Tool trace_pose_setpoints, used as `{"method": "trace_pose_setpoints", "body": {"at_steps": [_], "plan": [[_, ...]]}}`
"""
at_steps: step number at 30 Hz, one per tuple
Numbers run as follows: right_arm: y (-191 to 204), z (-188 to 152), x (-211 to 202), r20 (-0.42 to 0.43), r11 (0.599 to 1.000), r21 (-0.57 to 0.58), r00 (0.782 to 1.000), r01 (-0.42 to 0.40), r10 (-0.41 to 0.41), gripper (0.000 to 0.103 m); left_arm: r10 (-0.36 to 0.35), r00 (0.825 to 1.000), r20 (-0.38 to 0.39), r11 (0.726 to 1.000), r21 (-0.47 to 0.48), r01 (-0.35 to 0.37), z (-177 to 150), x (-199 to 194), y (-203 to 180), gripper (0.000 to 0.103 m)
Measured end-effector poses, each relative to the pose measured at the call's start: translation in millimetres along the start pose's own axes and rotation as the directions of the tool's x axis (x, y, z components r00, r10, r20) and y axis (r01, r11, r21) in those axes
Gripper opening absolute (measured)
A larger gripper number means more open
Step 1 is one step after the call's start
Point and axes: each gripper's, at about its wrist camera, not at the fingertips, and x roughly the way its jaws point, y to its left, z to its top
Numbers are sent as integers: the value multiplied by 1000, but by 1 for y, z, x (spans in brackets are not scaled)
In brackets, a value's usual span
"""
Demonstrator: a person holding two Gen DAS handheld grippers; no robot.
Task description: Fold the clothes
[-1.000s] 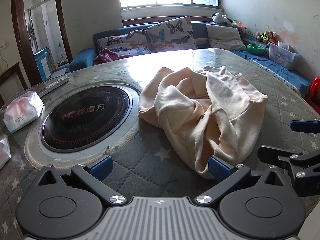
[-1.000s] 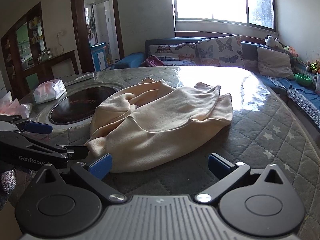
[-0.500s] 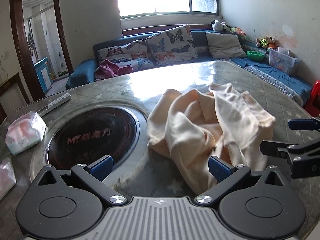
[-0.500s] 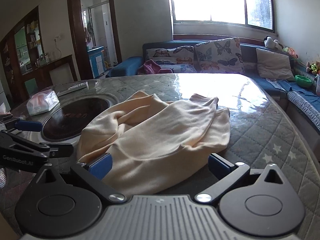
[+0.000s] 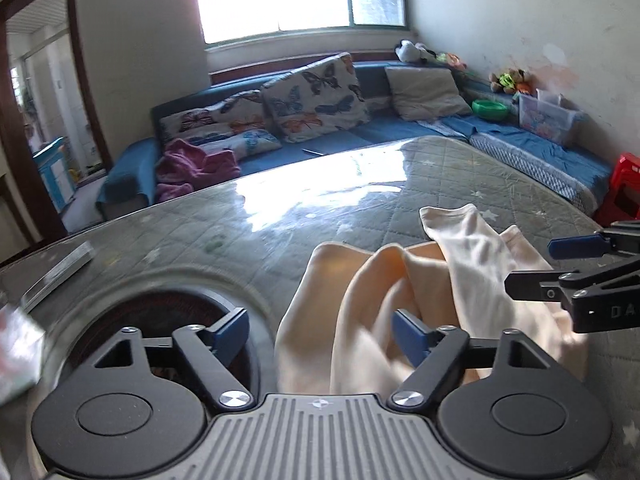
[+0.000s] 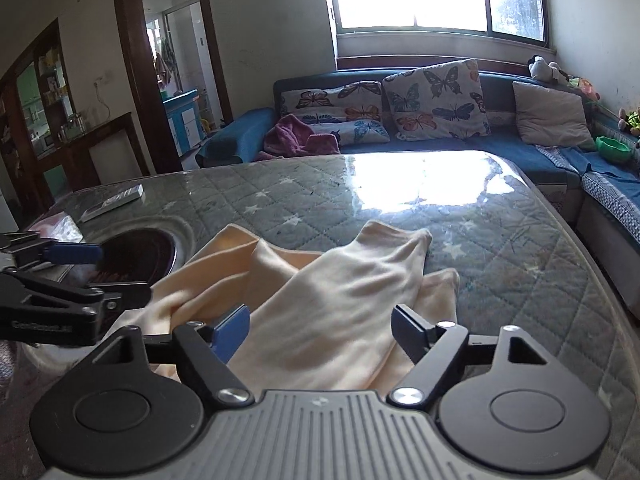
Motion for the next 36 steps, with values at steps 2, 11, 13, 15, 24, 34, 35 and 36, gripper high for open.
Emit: {"method": "trace_pose_setpoints", "body": {"at_steps": [2, 11, 13, 15, 24, 34, 35, 36], "plan": [[-5, 6, 8, -9, 1000, 4, 1000, -2, 2, 74, -20, 1000, -18, 1000, 5, 20, 7, 16, 0, 77], [-19, 25, 46, -59, 999, 30, 998, -32, 34, 58, -123, 985, -121, 992, -9, 123, 12, 67, -3, 50], [-21, 29, 56, -77, 998, 40, 996, -42, 45, 56, -165, 979, -117, 986, -30, 163, 12, 68, 0, 35], [-20, 33, 67, -93, 998, 44, 994, -47, 51, 52, -193, 976, -105, 981, -45, 189, 12, 64, 2, 22], [-3, 36, 99, -167, 999, -1, 985, -35, 34, 27, -188, 981, -45, 982, -17, 187, 10, 43, 9, 8], [-11, 23, 70, -152, 998, -57, 988, 8, -17, 6, -186, 981, -47, 982, 19, 187, 6, 48, 6, 49], [-12, 21, 66, -147, 998, -58, 989, 12, -20, 5, -197, 979, -48, 980, 12, 198, 6, 50, 7, 48], [-13, 19, 62, -140, 998, -60, 990, 15, -24, 5, -207, 977, -49, 978, 5, 208, 7, 52, 8, 46]]}}
